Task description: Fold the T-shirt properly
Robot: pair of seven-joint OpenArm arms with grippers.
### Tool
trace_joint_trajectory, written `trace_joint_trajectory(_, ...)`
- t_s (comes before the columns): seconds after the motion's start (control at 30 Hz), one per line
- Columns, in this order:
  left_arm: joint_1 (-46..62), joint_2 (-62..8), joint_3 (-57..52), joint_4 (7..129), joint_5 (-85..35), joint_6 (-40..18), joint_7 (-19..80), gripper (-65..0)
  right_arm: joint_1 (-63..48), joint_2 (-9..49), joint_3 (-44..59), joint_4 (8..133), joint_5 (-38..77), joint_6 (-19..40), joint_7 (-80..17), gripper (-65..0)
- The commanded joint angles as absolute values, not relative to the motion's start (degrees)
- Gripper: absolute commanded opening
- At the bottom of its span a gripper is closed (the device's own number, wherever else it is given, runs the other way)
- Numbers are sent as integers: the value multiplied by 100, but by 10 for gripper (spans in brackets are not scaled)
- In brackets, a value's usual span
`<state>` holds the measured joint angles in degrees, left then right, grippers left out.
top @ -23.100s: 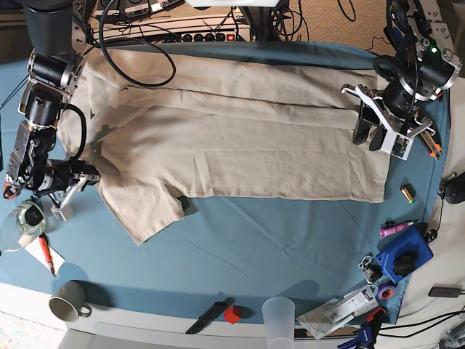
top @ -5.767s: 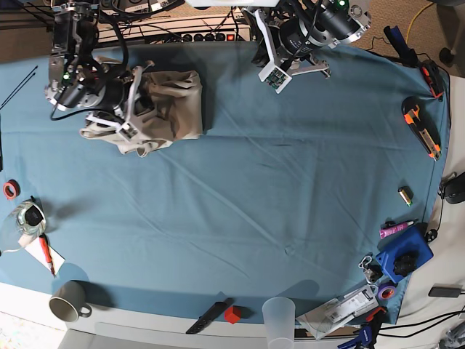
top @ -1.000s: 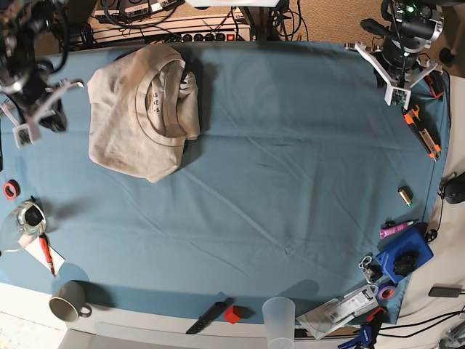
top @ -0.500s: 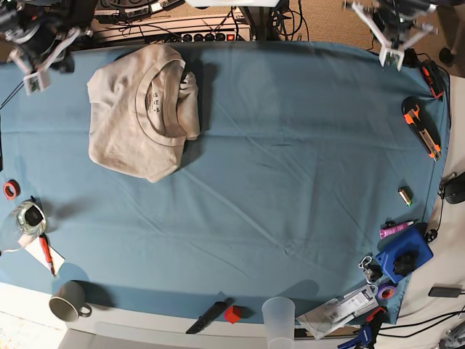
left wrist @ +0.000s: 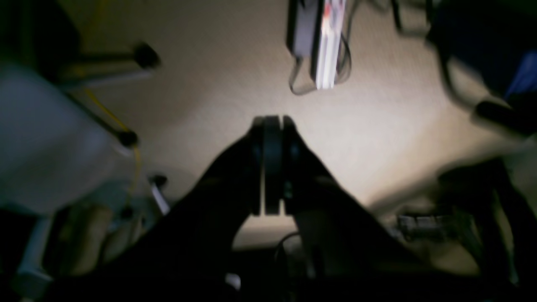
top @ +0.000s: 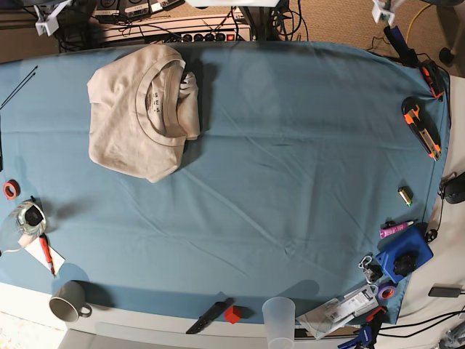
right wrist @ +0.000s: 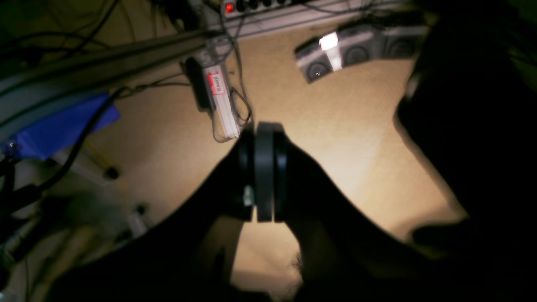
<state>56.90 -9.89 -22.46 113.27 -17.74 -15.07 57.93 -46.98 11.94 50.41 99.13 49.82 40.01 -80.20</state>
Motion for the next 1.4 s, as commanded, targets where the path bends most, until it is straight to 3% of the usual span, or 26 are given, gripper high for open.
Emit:
trace_joint_trajectory(0.0,5791,-1017,-2268,11201,-1846,-1586,5776,-650,-4772,1339,5024,9791,5011,4000,-8000,-650)
trace_joint_trajectory(0.3,4963,-1017,-2268,9021,-1498,-1916,4840,-650,-4587,2169,3448,8108,3741,4000,-7559,-650)
trace_joint_trajectory(0.5,3964,-1015,-2268,7081,-1028,-2324,3870,-650,-3745,2189,2510,6751,2700,4000,-6643,-650)
trace_joint_trajectory(0.8,2650,-1013,-2268,4775,224,-2298,1953,-650,-2473,2104,1140,4984,1684,4000,-4807,-650)
trace_joint_trajectory(0.87,2477,-998,-2268,4377,454,-2097,1293,-650,-2226,2027,954,4731,1551,4000,-4333,-650)
trace_joint_trajectory(0.97,2322,-917,-2268,3848,620,-1330,497,-650,-1938,1911,731,4397,989,4000,-3454,-650)
trace_joint_trajectory(1.03,2279,-864,-2270,3570,624,-1035,91,-650,-1820,1839,585,4193,552,3618,-2963,-650)
trace_joint_trajectory(1.23,2265,-749,-2270,3378,622,-1009,-456,-650,-1743,1828,-143,3791,-270,2672,-1970,-650)
trace_joint_trajectory(1.37,2246,-692,-2270,3468,622,-1007,-451,-650,-1730,1828,-517,3778,-285,2545,-1872,-650)
